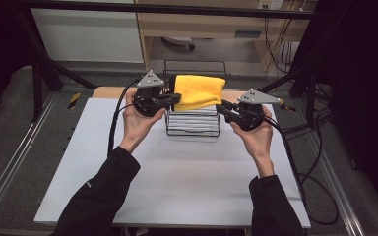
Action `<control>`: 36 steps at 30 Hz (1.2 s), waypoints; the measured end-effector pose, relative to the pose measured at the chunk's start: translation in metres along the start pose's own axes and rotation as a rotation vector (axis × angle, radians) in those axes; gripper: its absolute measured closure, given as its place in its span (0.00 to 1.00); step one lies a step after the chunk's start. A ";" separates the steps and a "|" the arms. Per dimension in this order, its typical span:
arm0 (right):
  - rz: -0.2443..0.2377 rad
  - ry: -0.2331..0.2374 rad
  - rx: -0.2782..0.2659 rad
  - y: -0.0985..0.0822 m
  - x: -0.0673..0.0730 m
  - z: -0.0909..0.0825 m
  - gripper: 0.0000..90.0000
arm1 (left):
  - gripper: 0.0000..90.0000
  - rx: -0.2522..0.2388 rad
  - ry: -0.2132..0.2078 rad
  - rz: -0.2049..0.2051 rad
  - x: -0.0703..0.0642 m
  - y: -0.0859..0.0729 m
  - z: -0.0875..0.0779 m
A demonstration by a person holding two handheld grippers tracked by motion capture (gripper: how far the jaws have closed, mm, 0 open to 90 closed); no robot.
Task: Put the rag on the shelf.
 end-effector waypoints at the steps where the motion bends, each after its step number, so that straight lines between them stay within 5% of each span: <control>1: 0.000 0.002 -0.002 0.000 0.000 -0.001 0.82 | 1.00 0.003 0.000 0.000 0.001 -0.001 0.001; 13: 0.010 0.049 -0.096 0.012 0.010 -0.007 0.61 | 1.00 0.049 0.024 0.037 0.002 -0.014 0.014; 19: 0.035 0.063 -0.030 0.008 0.007 0.010 0.83 | 1.00 0.056 0.030 0.043 0.005 -0.021 0.020; 24: 0.072 0.007 -0.002 -0.006 -0.006 0.024 0.99 | 1.00 0.059 0.043 0.048 0.006 -0.024 0.026; 31: 0.078 -0.007 -0.005 -0.009 -0.012 0.027 0.99 | 1.00 0.044 0.033 0.021 0.011 -0.026 0.029; 36: 0.069 0.029 -0.013 -0.010 -0.006 0.015 0.82 | 0.94 0.035 0.018 0.016 0.011 -0.029 0.018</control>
Point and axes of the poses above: each handheld gripper's, and its own axes: z roughly forward along the jaws, y roughly out of its top, x roughly to its left, the point moved 2 cm from there along z, roughly forward along the jaws, and after that the axes turned 8 degrees about y, right-handed, at the moved point
